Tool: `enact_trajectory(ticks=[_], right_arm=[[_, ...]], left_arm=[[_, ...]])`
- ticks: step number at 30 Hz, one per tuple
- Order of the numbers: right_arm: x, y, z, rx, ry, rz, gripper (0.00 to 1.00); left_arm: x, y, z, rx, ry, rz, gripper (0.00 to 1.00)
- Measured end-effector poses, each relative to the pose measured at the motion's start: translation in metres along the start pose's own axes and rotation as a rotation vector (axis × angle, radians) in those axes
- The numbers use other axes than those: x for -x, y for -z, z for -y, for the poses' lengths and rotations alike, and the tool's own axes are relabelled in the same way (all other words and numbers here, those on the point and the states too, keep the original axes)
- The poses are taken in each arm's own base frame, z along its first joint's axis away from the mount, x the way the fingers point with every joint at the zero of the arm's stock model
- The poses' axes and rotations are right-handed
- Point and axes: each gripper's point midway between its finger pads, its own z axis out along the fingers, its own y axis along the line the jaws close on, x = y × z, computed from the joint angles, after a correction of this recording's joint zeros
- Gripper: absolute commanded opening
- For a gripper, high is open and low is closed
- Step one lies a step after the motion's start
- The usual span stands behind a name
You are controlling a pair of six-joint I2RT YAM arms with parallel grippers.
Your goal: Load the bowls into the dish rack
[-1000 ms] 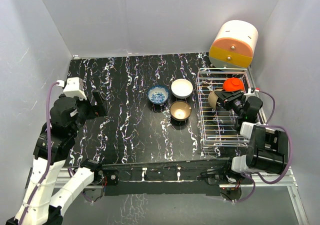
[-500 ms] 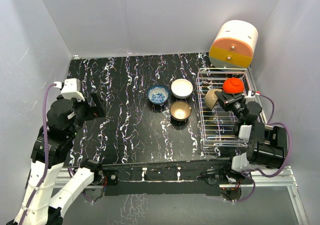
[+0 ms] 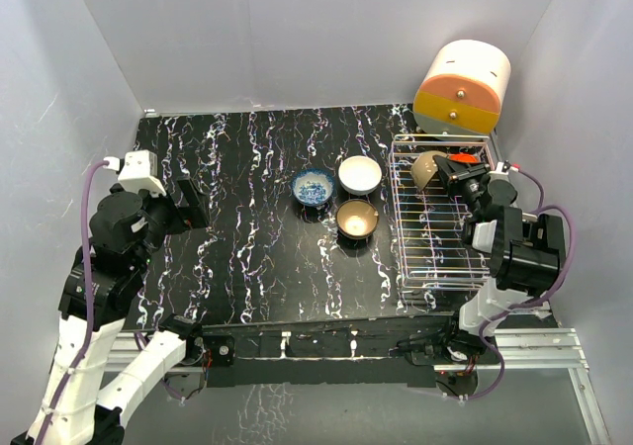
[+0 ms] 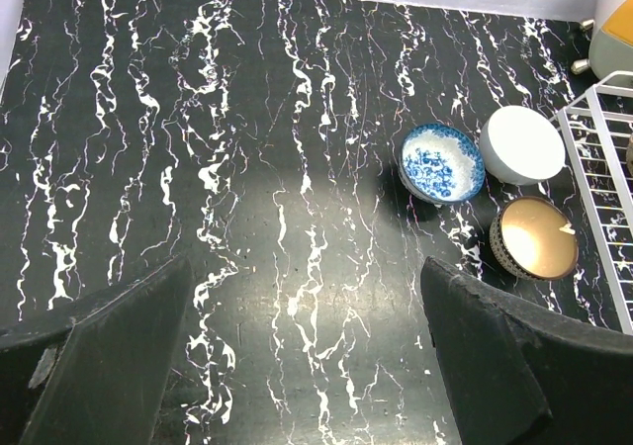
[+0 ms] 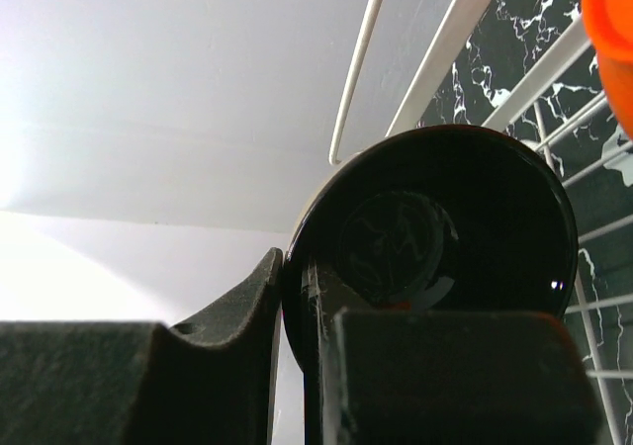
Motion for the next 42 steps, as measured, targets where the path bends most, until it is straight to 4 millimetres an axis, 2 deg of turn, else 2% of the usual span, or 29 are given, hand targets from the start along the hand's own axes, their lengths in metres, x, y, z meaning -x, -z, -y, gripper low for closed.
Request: enact_trajectory(ticks=[9,12,18,24,31,36,42], right_arm=[[0.003,-0.017,0.014,-0.01,-0.016,0.029,0.08],[0.001,-0.024,0.012,0.013,-0.021,0.029,0.08],[-0.016,-0.039,0.009,0.028,-0.019,0.001,0.08],[-0.026,-0.044,0.01,0.035,-0.04,-0.01,0.08],[-0.026,-0.037,0.011,0.046,-0.068,0.006,0.08],[-0.03,-0.028,0.013,0.053,-0.09,0.008,0.12],[-0.033,-0.015,0.015,0.035,-0.102,0.017,0.11]], left_arm=[[0.0,-0.001,-0.001,0.008,-0.008,-0.003,0.97],[-0.001,-0.002,-0.002,0.009,-0.013,-0.006,0.97],[0.001,-0.003,-0.003,0.021,-0.021,-0.006,0.97],[0.002,-0.001,-0.005,0.029,-0.023,0.001,0.97],[0.003,0.0,-0.006,0.03,-0.025,0.0,0.97],[0.003,0.0,-0.006,0.029,-0.025,0.0,0.97],[0.003,0.001,-0.005,0.029,-0.022,0.0,0.97]])
